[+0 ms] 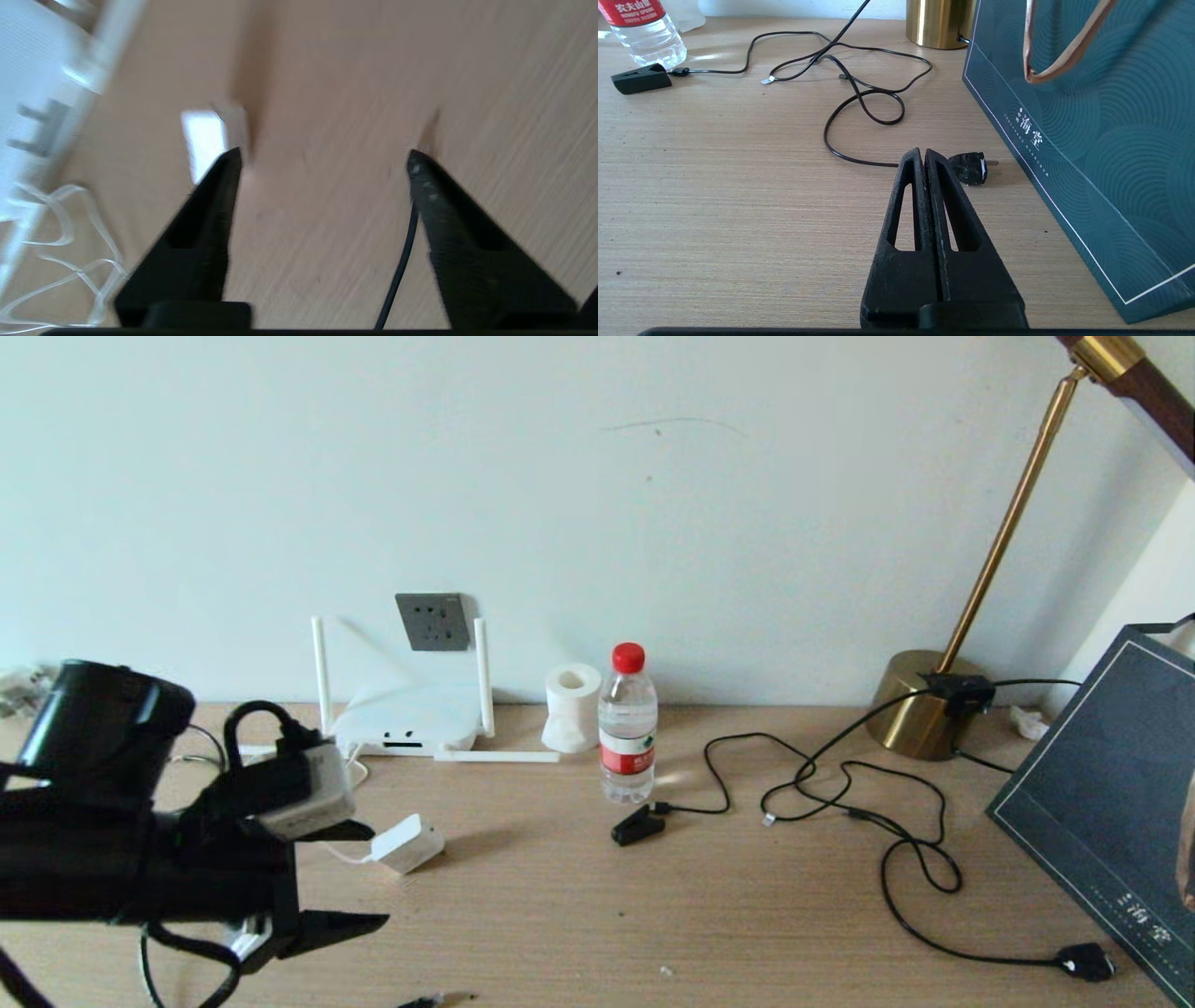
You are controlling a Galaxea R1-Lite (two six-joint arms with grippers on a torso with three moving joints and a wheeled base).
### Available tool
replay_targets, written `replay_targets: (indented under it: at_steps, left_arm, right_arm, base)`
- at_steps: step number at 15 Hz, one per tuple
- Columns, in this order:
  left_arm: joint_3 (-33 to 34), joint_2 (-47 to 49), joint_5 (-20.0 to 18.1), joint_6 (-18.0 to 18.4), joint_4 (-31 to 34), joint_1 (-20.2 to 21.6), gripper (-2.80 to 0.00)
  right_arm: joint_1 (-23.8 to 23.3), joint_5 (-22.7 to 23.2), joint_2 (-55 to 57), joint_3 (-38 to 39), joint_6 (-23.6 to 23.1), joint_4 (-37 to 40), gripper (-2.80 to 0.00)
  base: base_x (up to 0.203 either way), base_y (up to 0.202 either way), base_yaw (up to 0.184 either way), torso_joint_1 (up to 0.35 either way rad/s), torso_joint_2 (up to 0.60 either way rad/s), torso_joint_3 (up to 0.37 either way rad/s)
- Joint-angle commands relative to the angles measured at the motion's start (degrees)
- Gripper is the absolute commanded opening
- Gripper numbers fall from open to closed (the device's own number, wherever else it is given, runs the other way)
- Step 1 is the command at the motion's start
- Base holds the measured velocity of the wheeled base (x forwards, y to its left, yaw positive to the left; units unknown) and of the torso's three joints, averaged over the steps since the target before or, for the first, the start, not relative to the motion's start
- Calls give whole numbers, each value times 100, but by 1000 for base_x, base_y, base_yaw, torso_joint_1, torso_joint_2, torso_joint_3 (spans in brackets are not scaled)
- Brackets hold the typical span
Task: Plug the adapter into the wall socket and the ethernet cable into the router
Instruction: Pick up plug
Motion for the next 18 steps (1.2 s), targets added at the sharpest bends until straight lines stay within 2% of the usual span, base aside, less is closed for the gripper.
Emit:
replay_targets:
  at_steps: [1, 3, 6, 7, 11, 14, 18]
  left_arm:
    - [-164, 598, 63, 96, 69, 87, 0]
    - [-331, 911, 72, 254, 33, 159, 0]
    - [-600, 1404, -98, 1369, -111, 763, 0]
    - [-617, 1524, -195, 1513, -130, 809, 0]
    - [-683, 1977, -273, 1690, -209, 807, 0]
    - [-1008, 2297, -366, 1697, -251, 634, 0]
    - [-1026, 2387, -351, 1679, -256, 513, 0]
  right_arm:
    - [0, 0, 7, 0, 2, -4, -280]
    - [0, 0, 7, 0, 2, -4, -280]
    - [0, 0, 7, 0, 2, -4, -280]
    - [0, 0, 7, 0, 2, -4, -280]
    - [0, 0, 7, 0, 2, -4, -280]
    - [0, 0, 7, 0, 2, -4, -280]
    - [7, 0, 7, 0, 2, -4, -280]
  base:
    - [0, 0, 0, 0, 0, 0]
    - [0, 0, 0, 0, 0, 0]
    - [0, 0, 0, 0, 0, 0]
    - [0, 0, 0, 0, 0, 0]
    - [0, 0, 0, 0, 0, 0]
    - [0, 0, 0, 0, 0, 0]
    - [0, 0, 0, 0, 0, 0]
